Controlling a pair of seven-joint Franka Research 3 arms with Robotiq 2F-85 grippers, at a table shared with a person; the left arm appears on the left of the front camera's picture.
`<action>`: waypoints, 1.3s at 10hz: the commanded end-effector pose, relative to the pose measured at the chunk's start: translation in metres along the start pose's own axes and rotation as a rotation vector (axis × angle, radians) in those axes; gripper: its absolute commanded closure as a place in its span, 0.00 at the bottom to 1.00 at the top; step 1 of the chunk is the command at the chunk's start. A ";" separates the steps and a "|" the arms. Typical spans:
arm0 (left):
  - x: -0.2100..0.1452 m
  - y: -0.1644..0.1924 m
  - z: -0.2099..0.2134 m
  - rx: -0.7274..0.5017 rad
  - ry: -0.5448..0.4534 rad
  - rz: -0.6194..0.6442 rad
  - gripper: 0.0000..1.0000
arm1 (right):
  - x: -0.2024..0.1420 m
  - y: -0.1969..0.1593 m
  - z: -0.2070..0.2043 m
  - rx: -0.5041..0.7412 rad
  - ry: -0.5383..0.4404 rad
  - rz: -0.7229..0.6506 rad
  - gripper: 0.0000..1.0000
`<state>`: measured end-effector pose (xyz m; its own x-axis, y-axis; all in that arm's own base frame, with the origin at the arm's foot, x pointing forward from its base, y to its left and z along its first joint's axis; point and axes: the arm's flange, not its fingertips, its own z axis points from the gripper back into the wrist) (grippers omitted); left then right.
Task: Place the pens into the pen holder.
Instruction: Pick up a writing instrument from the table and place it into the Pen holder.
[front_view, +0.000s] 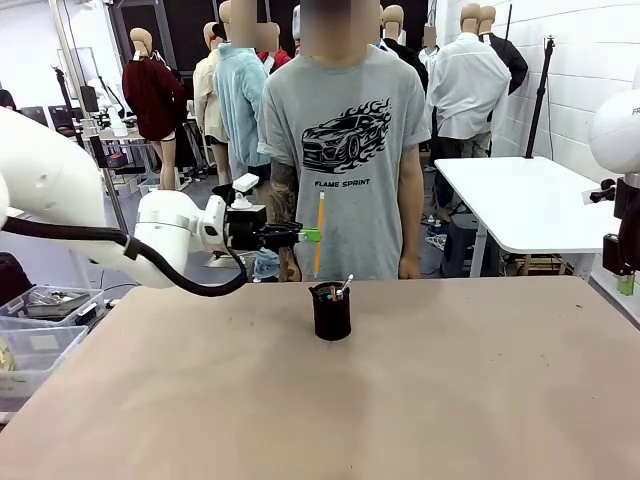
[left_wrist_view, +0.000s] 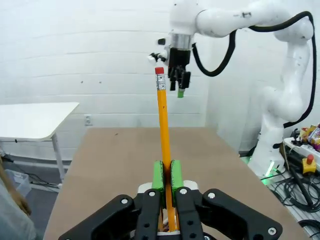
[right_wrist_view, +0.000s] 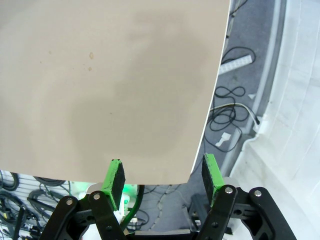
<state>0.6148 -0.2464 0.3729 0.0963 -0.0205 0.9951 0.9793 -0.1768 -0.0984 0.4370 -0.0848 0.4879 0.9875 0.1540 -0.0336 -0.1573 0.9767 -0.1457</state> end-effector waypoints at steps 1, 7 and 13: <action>-0.006 0.033 0.003 0.041 -0.001 0.006 1.00 | -0.002 -0.002 -0.001 -0.021 0.003 0.020 0.22; -0.055 0.050 -0.008 0.113 -0.005 -0.004 1.00 | -0.002 -0.002 -0.001 -0.021 0.003 0.020 0.22; -0.070 0.044 -0.007 0.107 0.009 0.003 1.00 | -0.002 -0.002 -0.001 -0.021 0.003 0.020 0.22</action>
<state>0.6517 -0.2572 0.3028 0.1300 -0.0290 0.9911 0.9882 -0.0779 -0.1319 0.4370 -0.0848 0.4879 0.9875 0.1540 -0.0338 -0.1573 0.9767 -0.1457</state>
